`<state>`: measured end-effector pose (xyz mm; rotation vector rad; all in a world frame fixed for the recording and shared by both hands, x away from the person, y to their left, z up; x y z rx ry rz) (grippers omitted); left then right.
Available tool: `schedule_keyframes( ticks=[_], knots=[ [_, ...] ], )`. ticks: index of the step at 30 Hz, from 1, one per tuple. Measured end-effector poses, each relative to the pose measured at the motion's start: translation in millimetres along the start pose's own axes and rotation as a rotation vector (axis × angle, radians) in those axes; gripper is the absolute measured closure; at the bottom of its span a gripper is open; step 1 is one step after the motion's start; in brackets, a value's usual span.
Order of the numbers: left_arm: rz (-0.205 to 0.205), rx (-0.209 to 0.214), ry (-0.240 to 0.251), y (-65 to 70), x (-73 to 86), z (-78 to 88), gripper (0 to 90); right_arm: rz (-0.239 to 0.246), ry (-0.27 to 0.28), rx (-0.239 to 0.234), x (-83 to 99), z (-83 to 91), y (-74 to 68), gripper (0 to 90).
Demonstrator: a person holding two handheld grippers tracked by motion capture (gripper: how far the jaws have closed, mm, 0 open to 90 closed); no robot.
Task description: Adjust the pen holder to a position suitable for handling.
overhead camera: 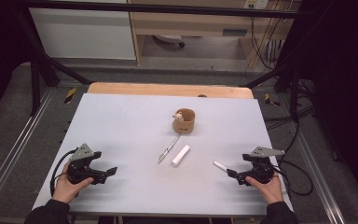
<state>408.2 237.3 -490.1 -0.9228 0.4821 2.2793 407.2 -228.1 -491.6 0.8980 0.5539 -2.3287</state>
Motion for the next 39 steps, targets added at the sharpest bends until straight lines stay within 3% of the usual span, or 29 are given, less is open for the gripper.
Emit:
schedule_keyframes(
  ticks=[10, 19, 28, 39],
  knots=[
    [0.003, -0.004, 0.002, -1.1, 1.0, 0.1, 5.8, 0.003, 0.000, 0.004, -4.0, -1.8, -2.5, 0.7],
    [0.003, 0.003, -0.006, 0.5, 2.1, -1.7, 5.9, 0.028, -0.004, -0.005, -15.9, -9.6, -15.4, 0.7],
    [0.009, 0.003, -0.005, 0.2, 2.0, -1.5, 6.1, 0.067, -0.004, 0.009, -33.9, -16.4, -26.6, 0.7],
    [0.015, -0.002, -0.006, -0.8, 2.5, -1.7, 6.4, 0.081, 0.016, 0.013, -61.5, -22.8, -39.3, 0.7]
  ],
)
Point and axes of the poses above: each handheld gripper's, and its own axes: z roughly backward along the jaws, x roughly out of its underside, y roughly to its right, the point moved 9 cm from there along -z, roughly forward along the jaws, and after that the axes turned 7 degrees about -y, right-handed, at the moved point
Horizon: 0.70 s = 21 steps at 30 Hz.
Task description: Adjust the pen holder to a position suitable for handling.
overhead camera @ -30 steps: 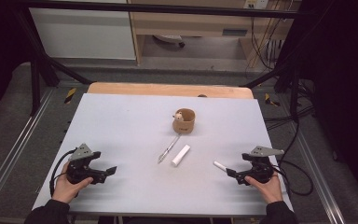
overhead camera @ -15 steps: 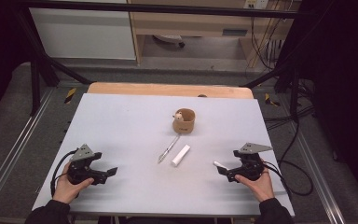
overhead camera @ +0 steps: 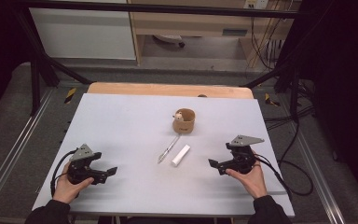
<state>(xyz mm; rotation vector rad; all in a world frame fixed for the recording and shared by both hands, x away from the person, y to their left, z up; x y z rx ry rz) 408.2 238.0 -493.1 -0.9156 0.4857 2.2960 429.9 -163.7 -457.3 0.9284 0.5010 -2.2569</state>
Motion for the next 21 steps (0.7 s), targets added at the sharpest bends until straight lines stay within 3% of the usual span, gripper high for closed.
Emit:
schedule_keyframes(
  ticks=[21],
  knots=[
    [-0.002, -0.004, -0.002, -0.8, 0.4, 0.0, 6.7, 0.067, 0.000, 0.006, -56.1, -29.2, -21.2, 1.3]
  ],
)
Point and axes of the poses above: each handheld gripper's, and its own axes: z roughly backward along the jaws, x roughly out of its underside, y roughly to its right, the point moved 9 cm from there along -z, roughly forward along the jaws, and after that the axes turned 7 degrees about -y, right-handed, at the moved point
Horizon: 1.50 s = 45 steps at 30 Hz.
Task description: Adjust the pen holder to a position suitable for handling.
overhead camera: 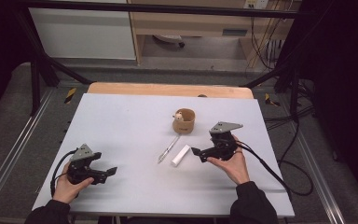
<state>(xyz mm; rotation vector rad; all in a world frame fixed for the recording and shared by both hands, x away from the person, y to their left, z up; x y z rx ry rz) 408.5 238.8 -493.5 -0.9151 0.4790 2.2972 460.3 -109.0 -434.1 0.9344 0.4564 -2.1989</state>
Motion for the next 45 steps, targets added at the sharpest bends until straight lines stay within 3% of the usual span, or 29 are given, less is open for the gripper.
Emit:
schedule_keyframes(
  ticks=[7, 22, 30, 45],
  knots=[
    [-0.002, -0.001, -0.003, -0.4, 0.4, -0.4, 6.7, -0.009, 0.004, 0.005, -14.2, -12.3, -1.5, 3.1],
    [-0.002, -0.001, -0.005, -0.5, 0.5, -0.8, 6.9, 0.047, 0.000, 0.023, -42.4, -43.6, 7.0, 14.8],
    [0.000, 0.000, -0.001, -0.8, 0.2, -0.4, 7.0, 0.090, -0.029, 0.059, -52.3, -63.4, 15.5, 24.6],
    [-0.002, -0.001, -0.005, -1.5, 0.6, -1.2, 7.3, 0.142, -0.102, 0.065, -55.6, -94.5, 35.9, 41.9]
  ],
)
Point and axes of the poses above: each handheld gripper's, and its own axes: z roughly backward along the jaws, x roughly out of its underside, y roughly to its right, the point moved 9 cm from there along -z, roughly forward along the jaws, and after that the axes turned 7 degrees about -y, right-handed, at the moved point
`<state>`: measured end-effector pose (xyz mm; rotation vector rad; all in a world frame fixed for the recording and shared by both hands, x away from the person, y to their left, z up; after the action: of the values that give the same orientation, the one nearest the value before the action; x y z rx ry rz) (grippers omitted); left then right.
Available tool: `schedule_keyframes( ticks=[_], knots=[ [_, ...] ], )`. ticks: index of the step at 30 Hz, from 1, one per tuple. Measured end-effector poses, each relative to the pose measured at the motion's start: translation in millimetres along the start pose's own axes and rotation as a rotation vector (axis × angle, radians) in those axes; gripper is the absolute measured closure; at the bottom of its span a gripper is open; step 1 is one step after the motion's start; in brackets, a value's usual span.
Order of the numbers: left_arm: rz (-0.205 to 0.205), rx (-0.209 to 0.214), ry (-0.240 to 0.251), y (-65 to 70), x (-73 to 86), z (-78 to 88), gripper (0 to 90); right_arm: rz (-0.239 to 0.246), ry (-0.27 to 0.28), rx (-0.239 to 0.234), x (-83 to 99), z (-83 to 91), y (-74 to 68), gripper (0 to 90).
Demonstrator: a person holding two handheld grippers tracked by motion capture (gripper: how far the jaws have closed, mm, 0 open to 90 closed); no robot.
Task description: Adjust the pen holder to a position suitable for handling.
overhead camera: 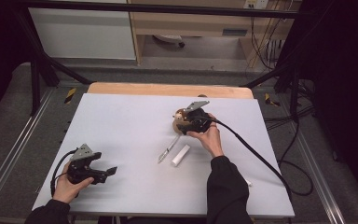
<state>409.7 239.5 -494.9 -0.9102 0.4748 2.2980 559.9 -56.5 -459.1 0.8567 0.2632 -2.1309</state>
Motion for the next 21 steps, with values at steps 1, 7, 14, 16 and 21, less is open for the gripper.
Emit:
schedule_keyframes(
  ticks=[1, 7, 14, 16, 21],
  knots=[
    [0.000, 0.000, 0.000, 0.0, 0.0, 0.0, 7.3, 0.001, -0.006, 0.000, 0.3, -1.4, 0.6, 43.8],
    [0.000, -0.001, 0.000, 0.0, 0.0, 0.0, 7.4, 0.040, -0.017, -0.013, -0.1, -7.8, 3.0, 51.2],
    [0.000, 0.000, 0.000, 0.2, 0.0, -0.8, 7.5, 0.047, -0.021, -0.042, -0.2, -9.8, 5.3, 57.2],
    [0.001, -0.001, -0.002, 0.2, 0.1, -1.2, 7.5, 0.062, -0.031, -0.048, -0.1, -11.1, 5.5, 58.2],
    [0.001, 0.000, 0.000, 0.1, -0.1, -0.7, 7.6, 0.106, -0.062, -0.055, 1.9, -16.8, 2.9, 61.6]
  ],
)
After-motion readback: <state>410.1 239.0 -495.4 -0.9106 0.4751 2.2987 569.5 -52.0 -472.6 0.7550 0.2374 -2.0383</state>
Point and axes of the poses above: each handheld gripper's, and its own axes: z roughly backward along the jaws, x roughly out of its underside, y roughly to its right, the point moved 9 cm from there along -z, roughly forward along the jaws, and after that the axes turned 7 degrees about -y, right-handed, at the moved point
